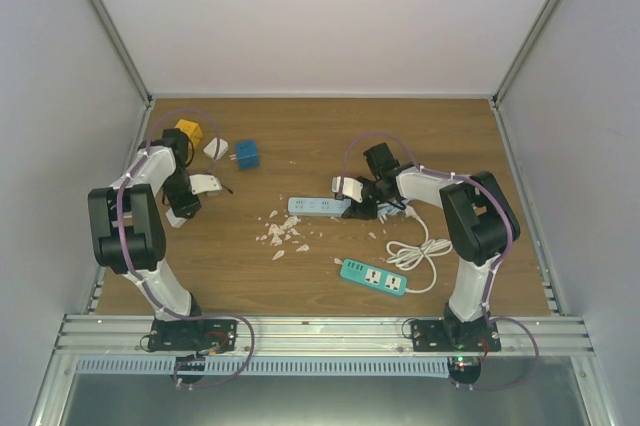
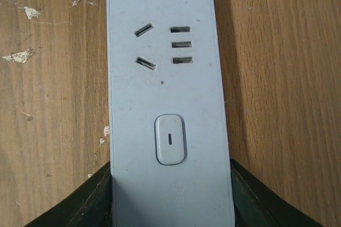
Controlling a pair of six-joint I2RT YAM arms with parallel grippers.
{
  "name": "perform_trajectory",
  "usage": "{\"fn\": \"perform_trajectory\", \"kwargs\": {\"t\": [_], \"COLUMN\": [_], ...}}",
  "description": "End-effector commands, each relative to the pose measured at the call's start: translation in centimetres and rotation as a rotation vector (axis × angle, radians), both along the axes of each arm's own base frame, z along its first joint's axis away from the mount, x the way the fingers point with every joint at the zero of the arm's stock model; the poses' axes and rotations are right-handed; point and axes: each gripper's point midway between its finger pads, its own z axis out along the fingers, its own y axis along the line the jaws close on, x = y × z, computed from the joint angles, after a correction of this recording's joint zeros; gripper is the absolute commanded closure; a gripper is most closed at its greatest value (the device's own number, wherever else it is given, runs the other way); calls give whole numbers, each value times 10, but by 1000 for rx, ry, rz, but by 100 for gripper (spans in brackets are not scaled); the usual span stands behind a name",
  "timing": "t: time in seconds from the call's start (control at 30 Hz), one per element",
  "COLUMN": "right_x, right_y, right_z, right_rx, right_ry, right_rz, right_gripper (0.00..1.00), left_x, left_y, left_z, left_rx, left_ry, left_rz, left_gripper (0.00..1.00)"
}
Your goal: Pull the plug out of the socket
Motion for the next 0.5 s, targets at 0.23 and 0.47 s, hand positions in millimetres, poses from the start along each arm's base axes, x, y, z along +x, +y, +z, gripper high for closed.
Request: {"fn": "perform_trajectory", "kwargs": {"t": [0.23,0.47], "right_x": [-16,-13], "right_y": [-31,-30], "right_z": [-23,-15], "right_rx": [-117,-114], "right_ry": [53,51], "right_rz": [-41,-39], "right_gripper": [65,45], "left_x": [5,11], "left_y": [-6,-27], "left_z": [-18,-2], "left_rx": [-24,-145], "left_ry": [35,25], "left_rz": [85,101], "left_gripper": [30,19]}}
